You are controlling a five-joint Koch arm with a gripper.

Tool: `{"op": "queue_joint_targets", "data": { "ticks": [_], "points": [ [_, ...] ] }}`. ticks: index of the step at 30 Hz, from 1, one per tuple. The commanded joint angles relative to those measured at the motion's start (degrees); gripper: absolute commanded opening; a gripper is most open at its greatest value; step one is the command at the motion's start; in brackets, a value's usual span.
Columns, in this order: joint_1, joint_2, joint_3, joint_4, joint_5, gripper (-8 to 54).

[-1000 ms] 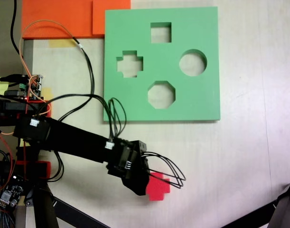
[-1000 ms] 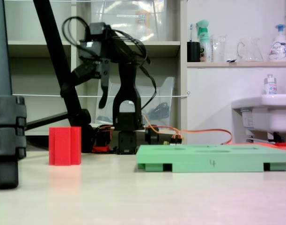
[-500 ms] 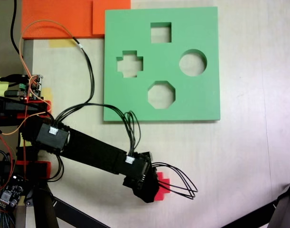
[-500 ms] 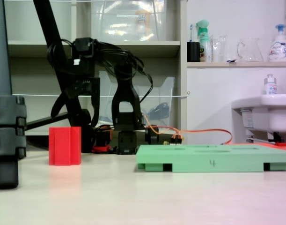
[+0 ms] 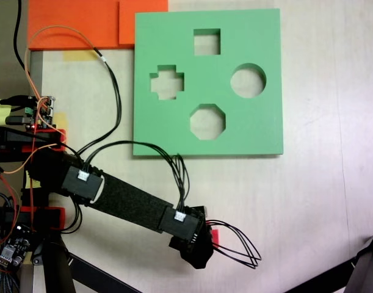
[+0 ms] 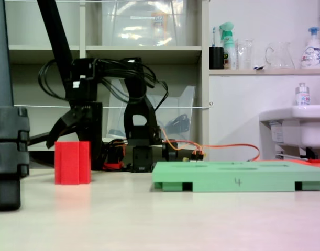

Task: Put the cross columnar block into the corresponding hole

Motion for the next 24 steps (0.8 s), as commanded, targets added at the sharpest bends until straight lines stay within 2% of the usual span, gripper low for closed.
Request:
{"op": "queue_joint_targets", "data": {
  "ticks": [1, 2, 3, 4, 5, 6, 18, 24],
  "points": [
    [0.4, 0.5, -1.7, -1.5, 1.3, 51.9],
    [0.3, -0.1, -1.7, -1.5, 1.4, 51.7],
    [0.3, -0.7, -1.6, -1.4, 1.5, 47.3],
    [0.1, -1.2, -1.5, -1.3, 1.6, 37.2],
    [0.1, -1.2, -0.9, -1.3, 1.8, 33.0],
    [0.4, -1.4, -0.3, -1.3, 1.9, 31.4],
    [-0.3, -1.3, 1.4, 5.3, 2.3, 30.1],
    [-4.9, 11.2, 1.5, 15.6, 6.9, 28.9]
  ]
}}
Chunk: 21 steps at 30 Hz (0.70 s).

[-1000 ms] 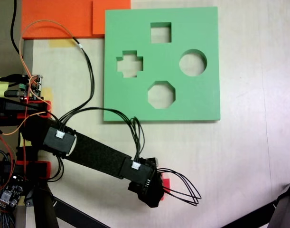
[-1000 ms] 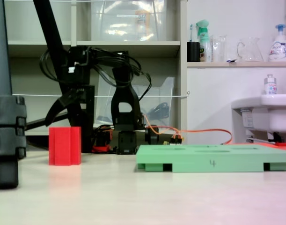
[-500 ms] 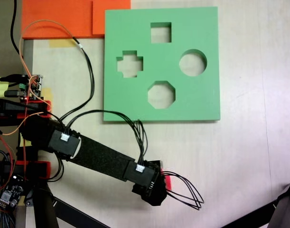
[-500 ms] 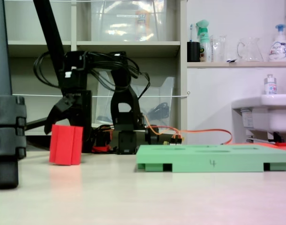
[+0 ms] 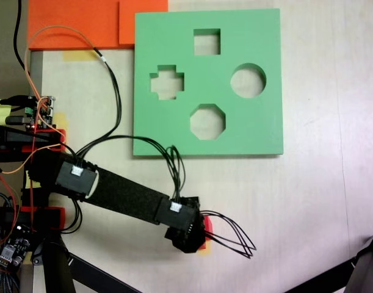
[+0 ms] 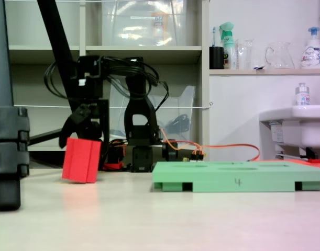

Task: Put the cross columnar block into the corresponding hole

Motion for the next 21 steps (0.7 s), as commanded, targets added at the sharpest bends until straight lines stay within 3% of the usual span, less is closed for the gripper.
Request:
{"op": "queue_joint_targets", "data": {
  "ticks": [1, 7, 11, 14, 21],
  "points": [
    [-1.8, 6.8, -0.5, 6.8, 3.4, 28.0],
    [-13.8, 16.9, -0.5, 10.5, 17.5, 27.9],
    [-30.0, 21.4, 0.3, 11.5, 34.8, 27.9],
    [-44.1, 21.4, 0.3, 11.2, 48.0, 27.9],
    [-61.2, 18.4, 0.3, 4.8, 63.1, 27.9]
  ]
}}
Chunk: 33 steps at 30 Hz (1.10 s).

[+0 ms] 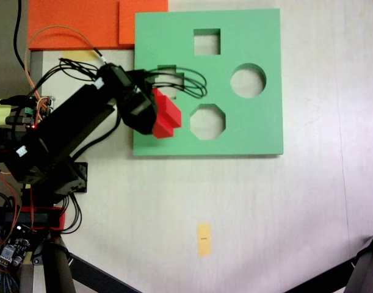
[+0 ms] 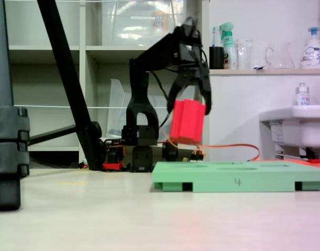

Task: Put the cross columnar block into the corresponding hole

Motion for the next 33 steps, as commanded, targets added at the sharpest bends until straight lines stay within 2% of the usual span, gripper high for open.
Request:
{"op": "queue_joint_targets", "data": {
  "ticks": [1, 11, 33],
  "points": [
    [-3.7, 0.4, -0.9, -2.1, 3.5, 27.9],
    [-10.2, -3.0, 0.9, -13.9, 15.0, 27.9],
    [-13.8, -11.2, 1.1, -22.1, 18.3, 27.9]
  ]
}}
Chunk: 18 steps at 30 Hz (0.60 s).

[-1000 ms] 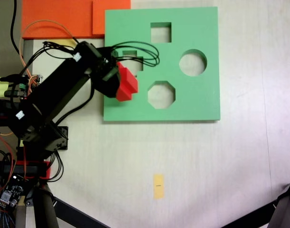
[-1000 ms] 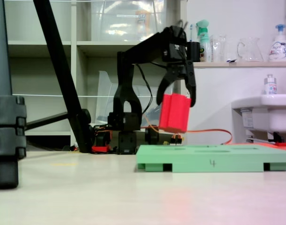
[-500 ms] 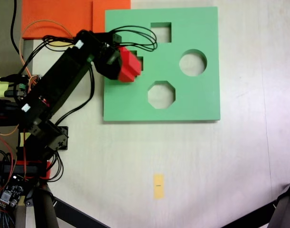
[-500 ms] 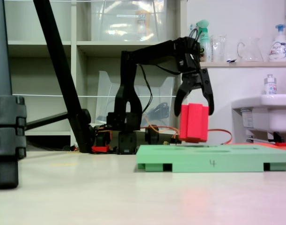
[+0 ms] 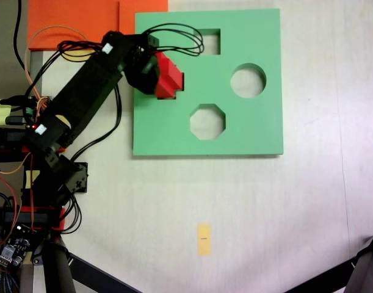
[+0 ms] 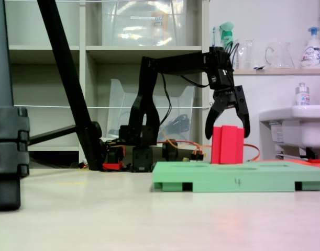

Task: Put the cross columnar block into the corresponding hole

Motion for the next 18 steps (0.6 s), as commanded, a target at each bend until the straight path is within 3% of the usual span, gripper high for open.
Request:
{"op": "queue_joint_targets", "data": {
  "ticks": [1, 5, 12, 14, 16, 18],
  "points": [
    [-1.2, 0.4, -1.4, -1.4, 1.3, 27.9],
    [-1.1, -2.2, -1.3, -1.5, 1.2, 28.6],
    [-0.5, -5.5, -1.3, -3.3, -4.0, 37.4],
    [-0.5, -5.7, -1.5, -3.4, -4.2, 42.4],
    [-0.3, -5.7, -1.8, -3.4, -6.1, 51.2],
    [0.1, -5.6, -1.9, -3.3, -7.0, 52.0]
  ]
}}
